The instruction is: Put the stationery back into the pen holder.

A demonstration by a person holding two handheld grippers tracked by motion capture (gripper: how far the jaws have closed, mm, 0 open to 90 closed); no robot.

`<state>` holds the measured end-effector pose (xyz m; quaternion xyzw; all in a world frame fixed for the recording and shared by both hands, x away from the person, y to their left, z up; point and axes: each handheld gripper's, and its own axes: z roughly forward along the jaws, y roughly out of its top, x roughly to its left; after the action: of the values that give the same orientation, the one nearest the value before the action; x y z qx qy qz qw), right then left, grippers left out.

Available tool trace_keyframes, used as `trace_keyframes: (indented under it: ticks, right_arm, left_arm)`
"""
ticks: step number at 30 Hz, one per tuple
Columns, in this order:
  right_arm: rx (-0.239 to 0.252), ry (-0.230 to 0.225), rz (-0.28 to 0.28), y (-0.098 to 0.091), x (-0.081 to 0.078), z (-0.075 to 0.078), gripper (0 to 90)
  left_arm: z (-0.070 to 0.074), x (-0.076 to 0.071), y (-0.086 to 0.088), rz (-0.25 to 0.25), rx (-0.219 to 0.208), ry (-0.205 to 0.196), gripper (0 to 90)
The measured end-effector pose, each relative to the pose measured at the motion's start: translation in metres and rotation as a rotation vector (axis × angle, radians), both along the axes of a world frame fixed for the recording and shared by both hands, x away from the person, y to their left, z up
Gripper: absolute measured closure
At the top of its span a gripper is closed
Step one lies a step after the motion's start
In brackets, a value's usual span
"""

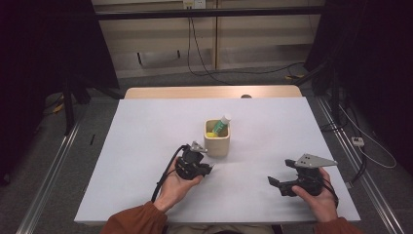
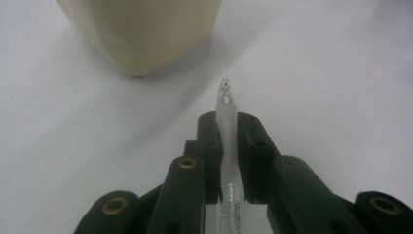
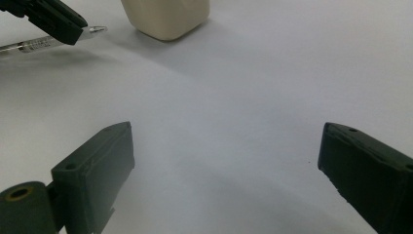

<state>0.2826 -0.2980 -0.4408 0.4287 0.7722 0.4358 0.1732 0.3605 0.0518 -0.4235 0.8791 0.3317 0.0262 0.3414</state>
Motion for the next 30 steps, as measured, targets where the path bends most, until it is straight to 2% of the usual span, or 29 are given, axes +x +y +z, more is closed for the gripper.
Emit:
trace_keyframes:
  ticks: [2,4,7,10,13,25,30]
  right_arm:
    - [-0.002,-0.003,0.001,0.000,0.000,0.000,6.2]
    - [-0.001,-0.004,-0.002,-0.001,0.000,0.000,6.3]
    - [-0.001,-0.004,0.000,0.000,0.000,0.000,6.2]
    - [-0.002,-0.003,0.000,0.000,0.000,0.000,6.2]
    - [-0.001,-0.003,0.000,0.000,0.000,0.000,6.3]
    - [-0.001,0.000,-0.002,0.000,0.000,0.000,6.2]
    - [-0.002,0.000,-0.001,0.000,0.000,0.000,6.2]
  left_arm:
    - [0.002,0.000,0.002,-0.012,-0.038,0.005,81.1]
    - [0.006,0.000,0.004,-0.013,-0.055,-0.008,81.1]
    - [0.011,-0.002,0.006,-0.019,-0.103,-0.034,81.1]
    - [0.015,-0.001,0.009,-0.043,-0.144,-0.029,81.0]
    - [0.015,0.000,0.011,-0.047,-0.146,-0.039,81.1]
    - [0.032,-0.003,0.019,-0.110,-0.238,-0.119,81.1]
    - [0.042,-0.005,0.023,-0.104,-0.273,-0.162,81.1]
